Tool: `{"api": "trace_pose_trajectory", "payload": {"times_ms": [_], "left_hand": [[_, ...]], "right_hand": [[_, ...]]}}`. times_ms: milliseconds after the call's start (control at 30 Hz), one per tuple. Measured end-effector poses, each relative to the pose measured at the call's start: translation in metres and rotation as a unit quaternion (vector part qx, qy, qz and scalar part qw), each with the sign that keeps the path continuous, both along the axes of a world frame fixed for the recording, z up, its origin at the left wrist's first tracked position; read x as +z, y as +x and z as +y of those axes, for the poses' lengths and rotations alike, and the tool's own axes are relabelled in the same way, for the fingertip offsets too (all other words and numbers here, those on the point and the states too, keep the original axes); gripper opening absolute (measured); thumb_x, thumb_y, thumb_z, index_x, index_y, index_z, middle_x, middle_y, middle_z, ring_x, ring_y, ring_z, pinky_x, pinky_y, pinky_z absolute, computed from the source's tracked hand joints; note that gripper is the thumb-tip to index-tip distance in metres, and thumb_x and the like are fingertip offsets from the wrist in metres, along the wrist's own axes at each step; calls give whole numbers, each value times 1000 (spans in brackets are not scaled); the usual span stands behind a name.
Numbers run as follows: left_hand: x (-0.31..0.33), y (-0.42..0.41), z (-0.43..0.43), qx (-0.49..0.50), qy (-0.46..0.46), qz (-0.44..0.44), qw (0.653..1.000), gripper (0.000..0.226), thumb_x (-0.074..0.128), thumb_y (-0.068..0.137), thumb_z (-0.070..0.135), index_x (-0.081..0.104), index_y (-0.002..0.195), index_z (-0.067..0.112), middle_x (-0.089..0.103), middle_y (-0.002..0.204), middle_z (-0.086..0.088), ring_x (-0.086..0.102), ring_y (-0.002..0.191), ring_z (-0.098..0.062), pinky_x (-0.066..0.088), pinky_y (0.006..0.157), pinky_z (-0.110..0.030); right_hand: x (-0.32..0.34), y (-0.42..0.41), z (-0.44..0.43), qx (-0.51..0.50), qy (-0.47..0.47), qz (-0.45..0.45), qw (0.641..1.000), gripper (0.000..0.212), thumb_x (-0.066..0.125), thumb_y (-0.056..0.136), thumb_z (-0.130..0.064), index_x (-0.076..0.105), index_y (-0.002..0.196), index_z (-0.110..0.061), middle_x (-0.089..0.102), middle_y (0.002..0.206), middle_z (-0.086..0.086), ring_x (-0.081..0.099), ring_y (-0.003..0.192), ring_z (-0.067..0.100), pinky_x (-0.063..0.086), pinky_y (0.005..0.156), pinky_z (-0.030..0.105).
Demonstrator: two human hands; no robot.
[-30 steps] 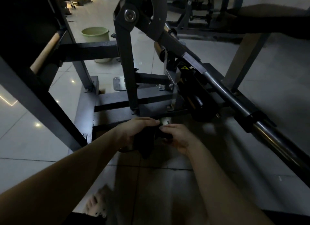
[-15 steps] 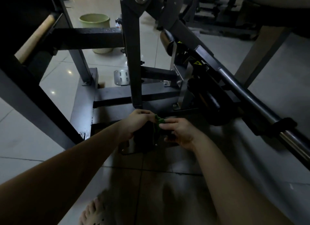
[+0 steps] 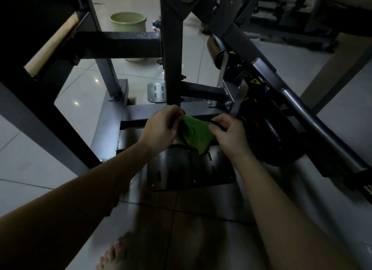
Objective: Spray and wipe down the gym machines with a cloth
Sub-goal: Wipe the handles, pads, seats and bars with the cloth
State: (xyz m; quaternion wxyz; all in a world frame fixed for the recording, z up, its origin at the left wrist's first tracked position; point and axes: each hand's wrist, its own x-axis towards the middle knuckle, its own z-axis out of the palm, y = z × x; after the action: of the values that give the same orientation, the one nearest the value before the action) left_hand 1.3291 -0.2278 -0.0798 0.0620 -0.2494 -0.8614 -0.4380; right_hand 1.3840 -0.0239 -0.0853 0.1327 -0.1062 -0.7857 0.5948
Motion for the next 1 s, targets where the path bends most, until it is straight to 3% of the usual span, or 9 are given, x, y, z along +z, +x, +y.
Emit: {"api": "trace_pose_trajectory", "payload": {"times_ms": [133, 233, 300, 433, 500, 567, 667, 867, 1000], "left_hand": [[-27, 23, -12, -13, -107, 83, 991, 29, 55, 92, 22, 61, 120, 18, 54, 118, 2, 54, 100, -11, 51, 84, -27], [-83, 46, -28, -76, -295, -86, 949, 29, 61, 96, 22, 60, 125, 26, 54, 126, 2, 58, 106, -15, 55, 89, -32], [-115, 56, -42, -94, -317, -187, 925, 25, 66, 94, 17, 64, 117, 29, 61, 126, -2, 63, 112, -21, 55, 94, -35], [-128, 54, -54, 75, -263, -99, 957, 14, 65, 88, 16, 66, 101, 21, 64, 103, 0, 65, 93, -23, 54, 76, -38], [-128, 52, -54, 96, -247, -75, 961, 23, 67, 88, 18, 69, 111, 20, 63, 113, -2, 61, 103, -24, 54, 84, -41], [-132, 54, -51, 35, -312, -90, 945, 42, 69, 92, 24, 63, 134, 25, 57, 135, -1, 53, 124, -23, 48, 101, -41], [-144, 60, -50, -22, -417, -119, 901, 57, 58, 100, 38, 40, 154, 31, 36, 161, 0, 33, 148, -22, 33, 119, -42], [-152, 69, -41, -48, -456, -90, 884, 63, 41, 105, 48, 21, 161, 28, 8, 171, -7, 8, 157, -28, 13, 126, -39], [-168, 72, -18, -57, -443, -106, 888, 89, -9, 78, 71, -6, 160, 36, -16, 169, -8, -20, 154, -25, -6, 125, -39]], "right_hand": [[-28, 9, -3, -8, 73, 12, 997, 32, 65, 88, 7, 65, 85, -24, 68, 89, -2, 65, 87, 13, 48, 78, 18], [-77, 36, -5, 90, 233, -157, 956, 22, 63, 89, -4, 71, 96, -23, 70, 100, 2, 66, 98, 23, 45, 81, 25], [-103, 59, -9, 138, 274, -278, 910, 19, 61, 93, -15, 73, 106, -24, 69, 113, -1, 65, 106, 21, 45, 82, 26], [-130, 75, -32, 96, 270, -205, 936, 31, 56, 94, -13, 71, 121, -12, 60, 136, 2, 57, 124, 23, 48, 102, 32], [-139, 72, -48, 137, 293, -186, 928, 43, 52, 100, -17, 59, 142, -14, 45, 155, 2, 42, 142, 22, 37, 118, 36], [-148, 70, -62, 194, 333, -200, 901, 53, 47, 106, -28, 38, 158, -23, 24, 168, 4, 21, 155, 24, 22, 126, 41], [-160, 63, -72, 217, 431, -222, 847, 60, 36, 108, -46, 17, 163, -31, 4, 173, 7, 1, 159, 27, 8, 128, 48], [-162, 59, -52, 214, 464, -228, 829, 63, 33, 107, -51, 13, 164, -32, 0, 173, 5, -4, 159, 27, 5, 128, 49], [-166, 60, -27, 211, 449, -229, 838, 62, 34, 107, -50, 15, 163, -32, 1, 173, 1, -3, 159, 23, 6, 129, 45]]}}
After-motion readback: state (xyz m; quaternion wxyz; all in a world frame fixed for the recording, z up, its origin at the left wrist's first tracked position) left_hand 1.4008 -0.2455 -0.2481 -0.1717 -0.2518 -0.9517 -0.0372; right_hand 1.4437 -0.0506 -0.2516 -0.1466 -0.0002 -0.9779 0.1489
